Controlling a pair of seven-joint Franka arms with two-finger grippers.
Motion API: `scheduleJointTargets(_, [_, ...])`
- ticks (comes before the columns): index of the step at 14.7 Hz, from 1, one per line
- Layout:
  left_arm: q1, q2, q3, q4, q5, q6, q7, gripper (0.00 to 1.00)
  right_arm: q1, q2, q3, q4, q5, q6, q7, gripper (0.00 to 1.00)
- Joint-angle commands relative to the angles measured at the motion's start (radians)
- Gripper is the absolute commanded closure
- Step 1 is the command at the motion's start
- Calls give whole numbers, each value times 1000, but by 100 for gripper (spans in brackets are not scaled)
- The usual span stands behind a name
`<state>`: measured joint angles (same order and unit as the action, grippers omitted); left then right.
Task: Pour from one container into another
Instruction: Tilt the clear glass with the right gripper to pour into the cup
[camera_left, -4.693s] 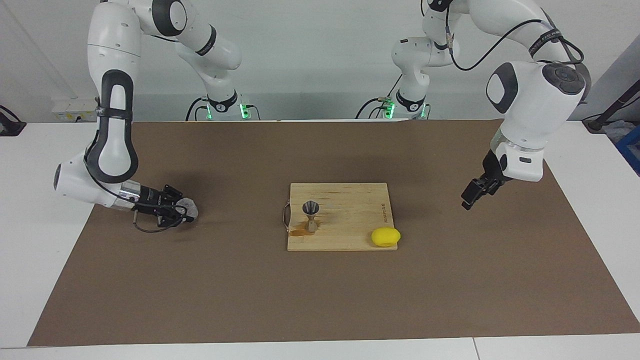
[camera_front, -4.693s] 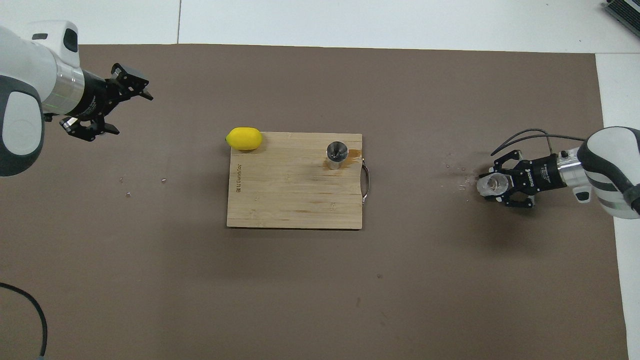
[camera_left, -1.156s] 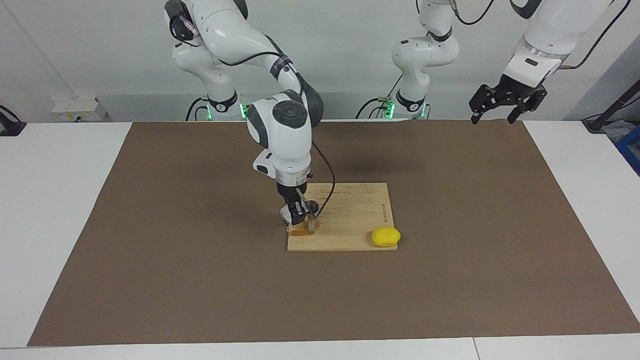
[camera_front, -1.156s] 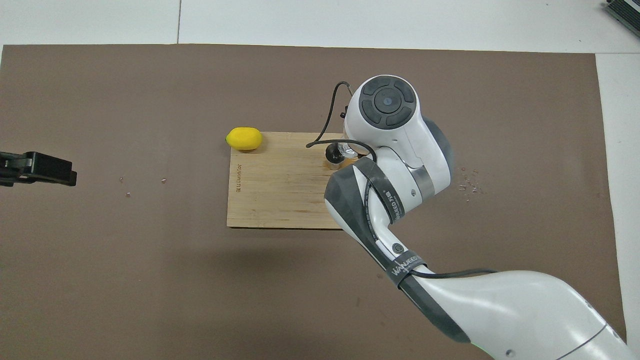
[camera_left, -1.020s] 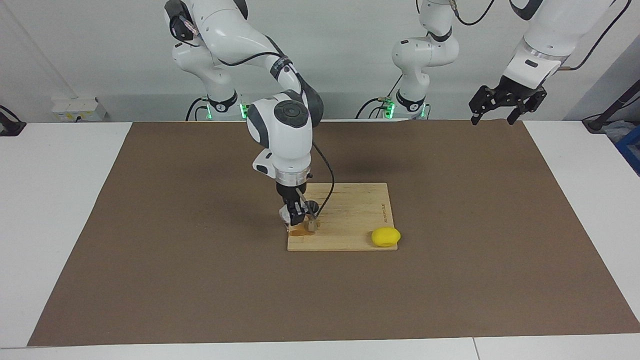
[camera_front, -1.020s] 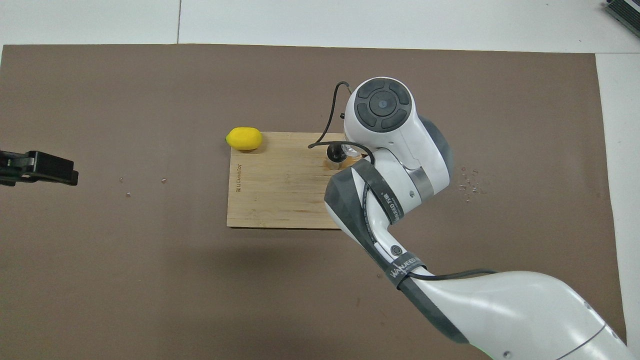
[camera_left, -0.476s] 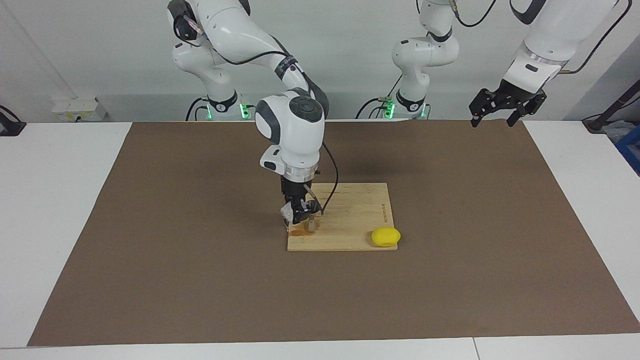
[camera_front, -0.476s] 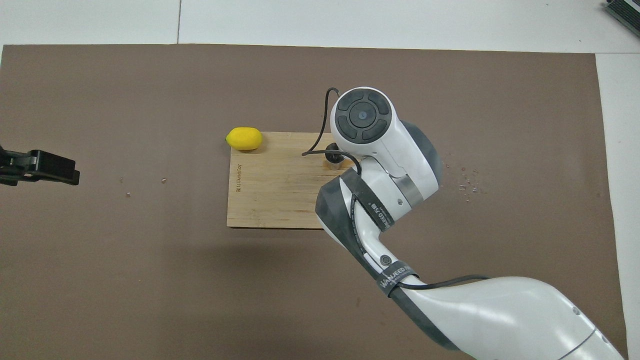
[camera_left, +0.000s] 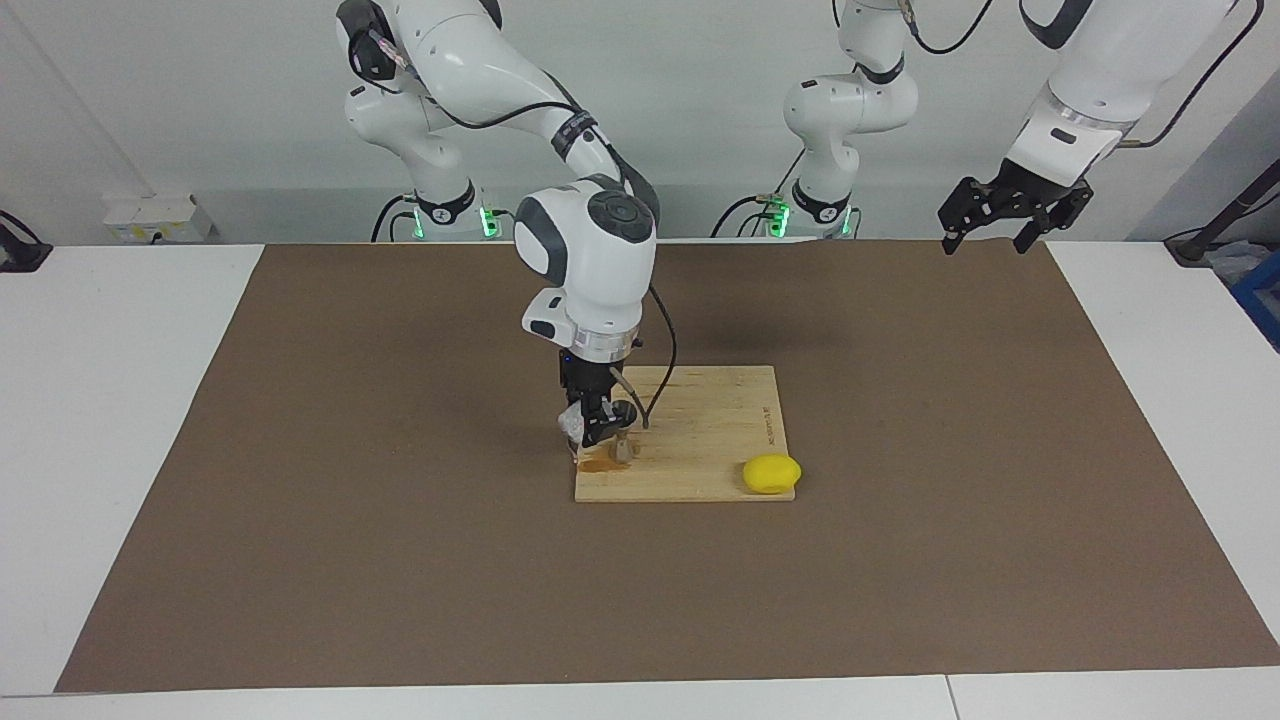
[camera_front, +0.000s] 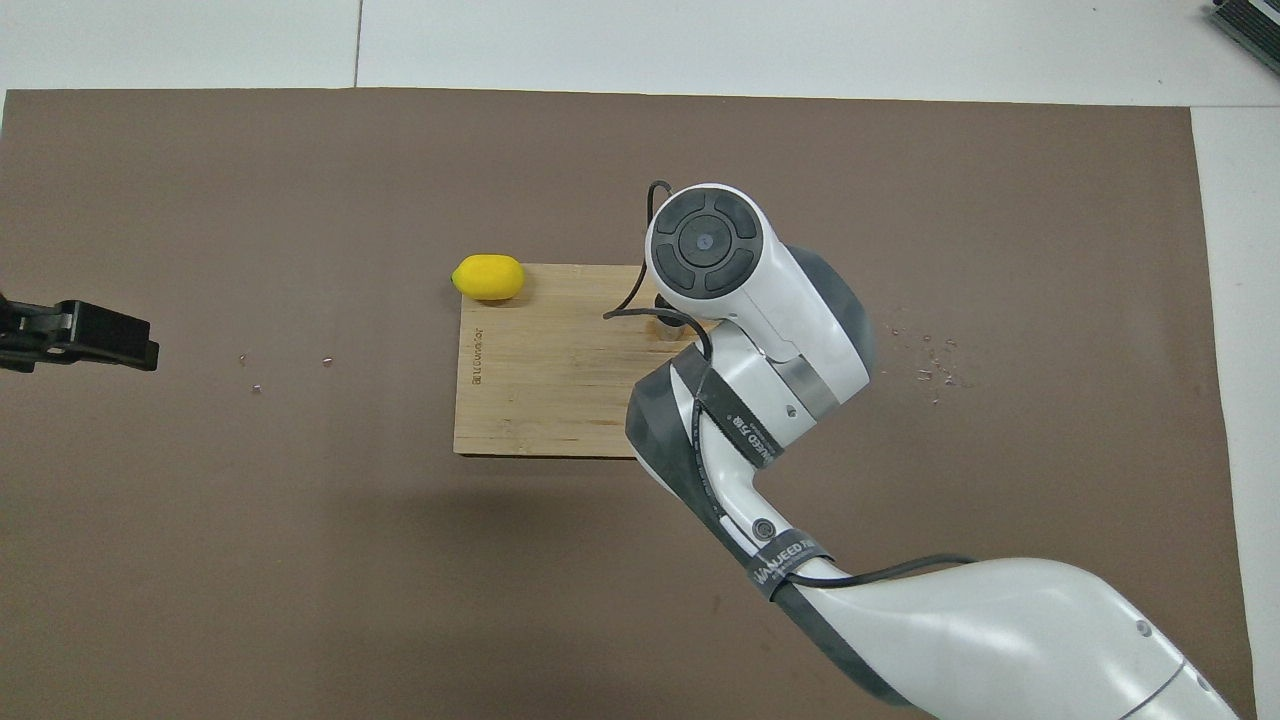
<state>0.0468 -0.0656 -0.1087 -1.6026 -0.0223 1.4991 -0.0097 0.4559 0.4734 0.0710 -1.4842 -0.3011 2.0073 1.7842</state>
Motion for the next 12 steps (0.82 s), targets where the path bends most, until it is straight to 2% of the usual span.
scheduleJointTargets(1, [10,-17,-2,-16,-7,0,8,0,3,-2,4,15,-27,-24,15,100])
scheduleJointTargets(12, [10,-17,-2,-16,-7,0,8,0,3,-12,6,16,-26,-50,15,100])
